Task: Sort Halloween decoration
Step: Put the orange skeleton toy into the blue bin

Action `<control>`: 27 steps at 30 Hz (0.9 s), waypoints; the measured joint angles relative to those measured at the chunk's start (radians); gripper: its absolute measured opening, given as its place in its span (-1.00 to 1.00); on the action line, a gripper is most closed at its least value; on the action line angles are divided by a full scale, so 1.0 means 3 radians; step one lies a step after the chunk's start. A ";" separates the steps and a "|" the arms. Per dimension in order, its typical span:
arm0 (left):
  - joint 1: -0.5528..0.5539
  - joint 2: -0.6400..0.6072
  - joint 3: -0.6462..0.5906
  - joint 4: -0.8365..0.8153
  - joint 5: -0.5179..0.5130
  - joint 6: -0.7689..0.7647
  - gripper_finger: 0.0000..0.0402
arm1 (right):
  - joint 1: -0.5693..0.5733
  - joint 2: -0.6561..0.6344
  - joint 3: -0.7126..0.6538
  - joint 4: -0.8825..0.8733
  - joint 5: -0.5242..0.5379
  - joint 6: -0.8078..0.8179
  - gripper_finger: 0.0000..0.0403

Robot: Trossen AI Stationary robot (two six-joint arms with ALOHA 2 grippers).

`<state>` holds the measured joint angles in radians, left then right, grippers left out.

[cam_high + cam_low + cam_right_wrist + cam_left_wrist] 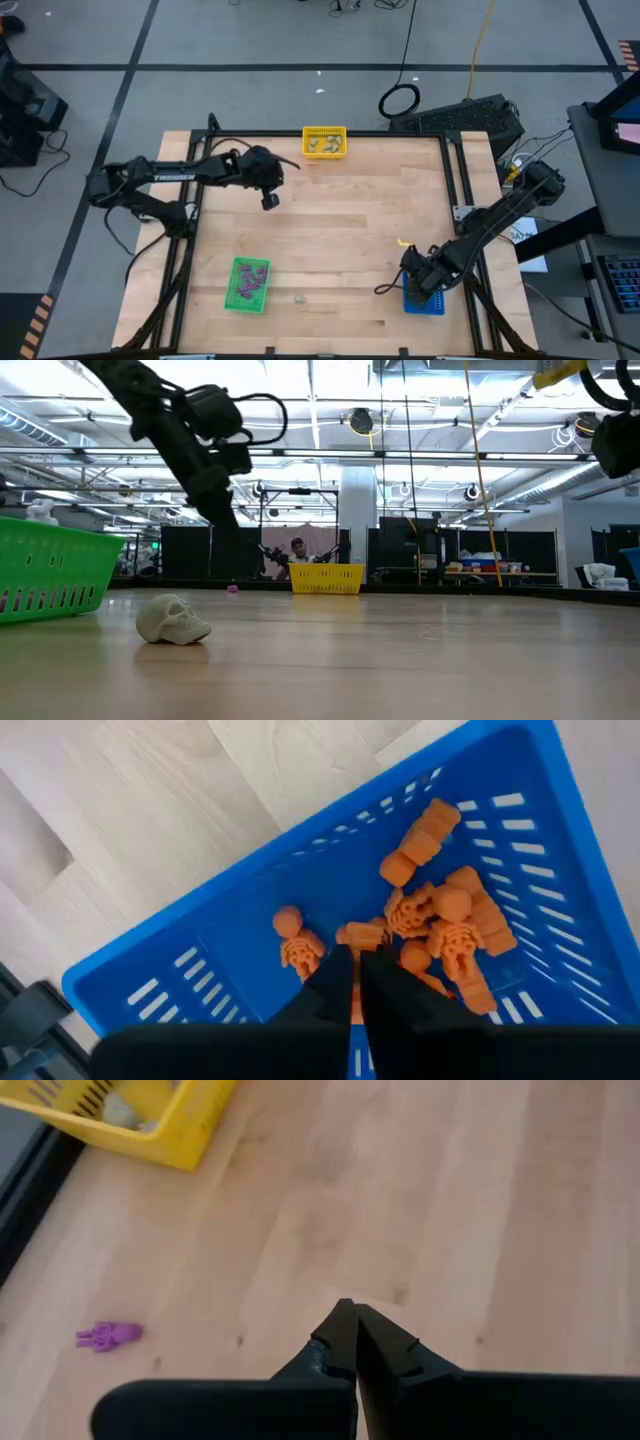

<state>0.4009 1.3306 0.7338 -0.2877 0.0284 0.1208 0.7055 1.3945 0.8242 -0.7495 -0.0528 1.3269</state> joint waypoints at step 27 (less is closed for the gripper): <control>0.0901 0.1106 0.0165 0.0743 -0.0631 -0.0676 -0.05 | -0.0005 0.0001 0.0505 -0.0536 0.0283 -0.0020 -0.28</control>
<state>0.6713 1.6624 0.7834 -0.0649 -0.1610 -0.0819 0.7040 1.3949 0.9756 -0.9104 0.0321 1.3210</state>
